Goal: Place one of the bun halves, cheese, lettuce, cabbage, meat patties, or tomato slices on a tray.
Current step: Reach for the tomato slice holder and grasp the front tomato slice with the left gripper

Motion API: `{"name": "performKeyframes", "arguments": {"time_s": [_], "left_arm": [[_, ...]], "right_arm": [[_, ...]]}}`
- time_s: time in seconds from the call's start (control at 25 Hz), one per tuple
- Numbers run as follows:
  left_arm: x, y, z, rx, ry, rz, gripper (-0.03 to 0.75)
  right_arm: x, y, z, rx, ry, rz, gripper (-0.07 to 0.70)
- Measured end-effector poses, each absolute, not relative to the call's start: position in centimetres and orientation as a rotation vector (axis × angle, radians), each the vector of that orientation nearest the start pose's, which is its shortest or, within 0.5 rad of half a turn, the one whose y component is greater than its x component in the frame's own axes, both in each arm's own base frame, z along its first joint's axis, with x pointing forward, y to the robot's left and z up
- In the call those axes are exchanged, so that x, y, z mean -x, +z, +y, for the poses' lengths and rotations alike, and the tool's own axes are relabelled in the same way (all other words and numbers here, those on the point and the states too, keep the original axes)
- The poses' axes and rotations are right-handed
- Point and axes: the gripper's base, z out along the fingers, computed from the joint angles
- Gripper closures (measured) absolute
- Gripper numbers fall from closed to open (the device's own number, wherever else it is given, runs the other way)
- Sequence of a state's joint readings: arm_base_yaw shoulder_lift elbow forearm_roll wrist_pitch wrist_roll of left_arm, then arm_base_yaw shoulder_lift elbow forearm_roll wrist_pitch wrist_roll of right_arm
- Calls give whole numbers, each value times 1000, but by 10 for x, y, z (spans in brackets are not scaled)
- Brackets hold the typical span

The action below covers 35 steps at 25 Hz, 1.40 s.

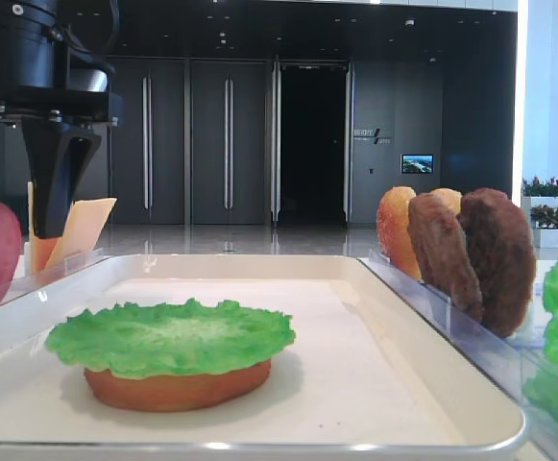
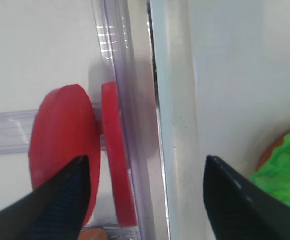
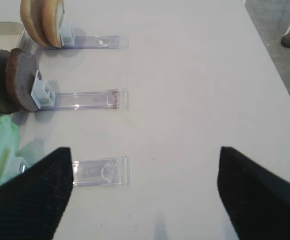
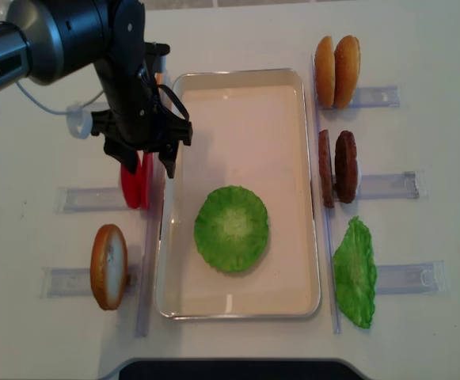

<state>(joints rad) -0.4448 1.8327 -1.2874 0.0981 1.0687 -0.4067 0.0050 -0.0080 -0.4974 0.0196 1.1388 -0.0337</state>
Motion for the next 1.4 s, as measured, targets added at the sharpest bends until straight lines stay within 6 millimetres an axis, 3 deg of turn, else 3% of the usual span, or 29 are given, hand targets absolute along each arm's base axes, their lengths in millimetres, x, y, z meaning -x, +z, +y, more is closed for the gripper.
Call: {"name": "performKeyframes", "arguments": {"time_s": [0.24, 1.0, 1.16, 1.4], "left_arm": [[-319, 204, -143, -129, 96, 3056, 195], [-320, 204, -141, -147, 127, 3045, 541], [-320, 204, -141, -154, 140, 3042, 644], [-320, 204, -140, -160, 154, 3041, 662]], "right_arm": [[9, 270, 2, 51, 12, 2115, 43], [9, 270, 2, 51, 12, 2115, 43], [9, 270, 2, 51, 12, 2115, 43], [9, 270, 2, 51, 12, 2115, 43]]}}
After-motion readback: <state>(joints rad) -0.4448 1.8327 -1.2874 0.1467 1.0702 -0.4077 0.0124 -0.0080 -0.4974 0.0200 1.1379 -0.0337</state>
